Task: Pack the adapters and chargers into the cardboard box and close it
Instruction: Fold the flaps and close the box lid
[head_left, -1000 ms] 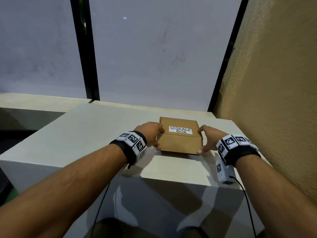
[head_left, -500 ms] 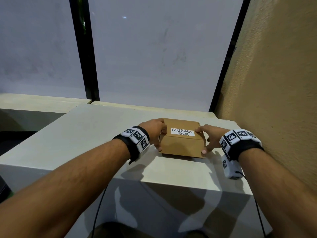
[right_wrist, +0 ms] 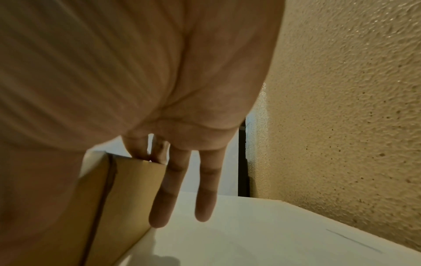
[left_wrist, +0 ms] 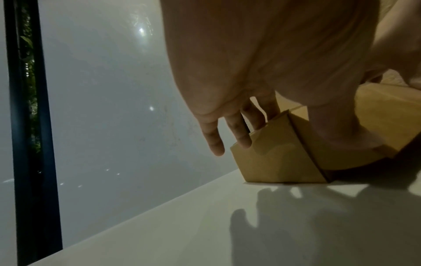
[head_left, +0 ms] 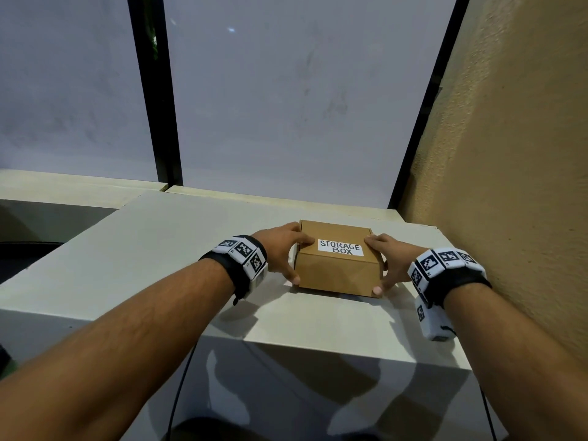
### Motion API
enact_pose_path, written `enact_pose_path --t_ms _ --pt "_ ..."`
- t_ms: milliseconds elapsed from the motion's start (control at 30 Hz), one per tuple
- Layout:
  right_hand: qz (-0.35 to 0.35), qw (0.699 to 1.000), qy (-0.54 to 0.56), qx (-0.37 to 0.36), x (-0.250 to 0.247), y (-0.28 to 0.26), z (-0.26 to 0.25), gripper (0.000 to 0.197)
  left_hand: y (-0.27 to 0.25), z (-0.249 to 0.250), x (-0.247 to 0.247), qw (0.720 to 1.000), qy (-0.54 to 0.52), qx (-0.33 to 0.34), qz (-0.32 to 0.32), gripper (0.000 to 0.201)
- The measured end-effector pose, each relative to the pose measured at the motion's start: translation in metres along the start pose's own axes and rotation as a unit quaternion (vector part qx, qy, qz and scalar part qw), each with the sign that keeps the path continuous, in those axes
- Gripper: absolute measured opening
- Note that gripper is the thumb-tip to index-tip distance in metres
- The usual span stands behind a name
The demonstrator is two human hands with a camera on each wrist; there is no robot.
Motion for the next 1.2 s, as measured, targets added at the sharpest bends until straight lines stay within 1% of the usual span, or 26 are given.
enact_pose_path --t_ms 133,200,300,533,667,1033,1200 --pt "-0.013 1.0 -0.006 0.0 -0.004 0.005 0.001 0.127 0.004 -0.001 -0.005 1.0 0.021 0.013 0.002 0.094" --pt "-0.015 1.0 -0.013 0.0 -0.004 0.007 0.002 0.13 0.007 -0.002 -0.006 1.0 0.017 0.015 0.008 0.091" --pt "-0.018 1.0 -0.006 0.001 -0.002 0.008 0.005 0.131 0.009 -0.007 -0.004 1.0 0.004 0.012 -0.003 0.091" --pt "-0.01 1.0 0.011 -0.005 0.0 0.008 0.009 0.132 0.014 -0.007 0.003 1.0 -0.016 0.012 0.014 0.088" --pt "0.008 1.0 0.017 -0.005 0.003 0.007 0.009 0.132 0.014 -0.008 0.005 0.999 -0.033 0.015 0.012 0.088" --pt "0.052 0.997 0.059 -0.011 0.009 0.004 0.011 0.128 0.018 -0.006 0.006 0.999 -0.032 0.023 0.037 0.08" --pt "0.066 0.995 0.071 0.004 0.011 0.002 0.006 0.114 0.018 -0.003 0.003 0.998 -0.024 0.026 0.048 0.076"
Point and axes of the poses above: each hand's wrist, its own y-axis towards the middle knuckle, its own x-axis out of the palm, z = x × y, the point moved 4 cm from there along y, towards the middle knuckle, and after that the axes turned 7 degrees about z, right-handed, at the moved point
